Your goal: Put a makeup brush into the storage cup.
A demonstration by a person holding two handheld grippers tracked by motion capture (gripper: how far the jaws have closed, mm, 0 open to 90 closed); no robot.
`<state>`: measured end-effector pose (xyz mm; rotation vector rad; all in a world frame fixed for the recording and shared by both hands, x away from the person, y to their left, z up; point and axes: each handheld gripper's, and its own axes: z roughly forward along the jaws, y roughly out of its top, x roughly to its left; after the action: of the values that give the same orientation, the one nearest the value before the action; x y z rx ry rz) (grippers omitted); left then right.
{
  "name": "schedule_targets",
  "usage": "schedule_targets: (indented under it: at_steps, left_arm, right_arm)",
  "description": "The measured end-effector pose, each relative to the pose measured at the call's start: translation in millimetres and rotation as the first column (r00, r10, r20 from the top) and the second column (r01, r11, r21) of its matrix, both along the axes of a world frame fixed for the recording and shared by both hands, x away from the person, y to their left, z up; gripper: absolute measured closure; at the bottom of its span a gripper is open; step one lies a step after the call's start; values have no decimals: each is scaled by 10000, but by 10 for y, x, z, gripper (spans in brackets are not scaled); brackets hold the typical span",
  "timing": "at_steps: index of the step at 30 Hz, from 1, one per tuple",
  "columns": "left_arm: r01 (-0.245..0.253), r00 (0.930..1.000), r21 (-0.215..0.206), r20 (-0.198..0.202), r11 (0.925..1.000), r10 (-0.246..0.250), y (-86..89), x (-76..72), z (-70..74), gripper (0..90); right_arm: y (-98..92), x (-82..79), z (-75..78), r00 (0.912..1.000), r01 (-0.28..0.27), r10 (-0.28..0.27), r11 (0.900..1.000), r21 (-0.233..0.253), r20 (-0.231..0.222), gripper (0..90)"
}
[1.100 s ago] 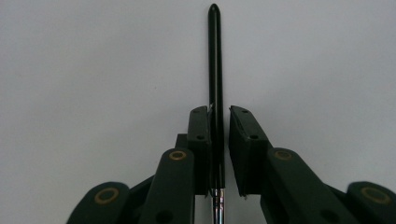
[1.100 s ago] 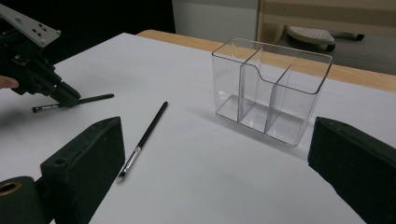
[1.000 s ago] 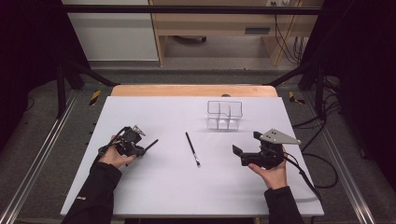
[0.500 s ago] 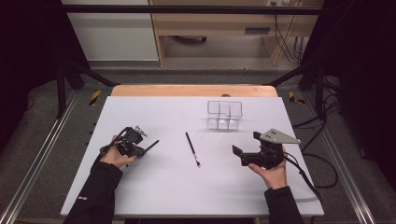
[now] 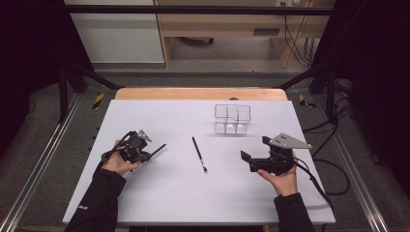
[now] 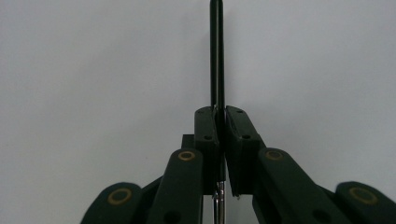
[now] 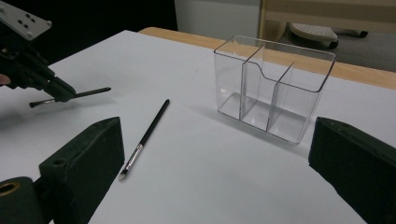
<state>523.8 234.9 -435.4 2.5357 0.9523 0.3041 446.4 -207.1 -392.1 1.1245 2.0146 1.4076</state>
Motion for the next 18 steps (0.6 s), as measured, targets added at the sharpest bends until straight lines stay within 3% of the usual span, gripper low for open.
schedule_targets:
  at_steps: [9, 18]
  left_arm:
    - [525, 9973, -534, 539, 9972, -496, -84, -158, 131, 833]
    - [975, 9929, -1070, 789, 9895, -893, -147, -284, 208, 833]
  right_arm:
    - [15, 3, -3, 10000, -37, 37, 9999, -115, -9, 37]
    - [37, 1, 0, 9999, -102, 102, 9996, -257, -19, 36]
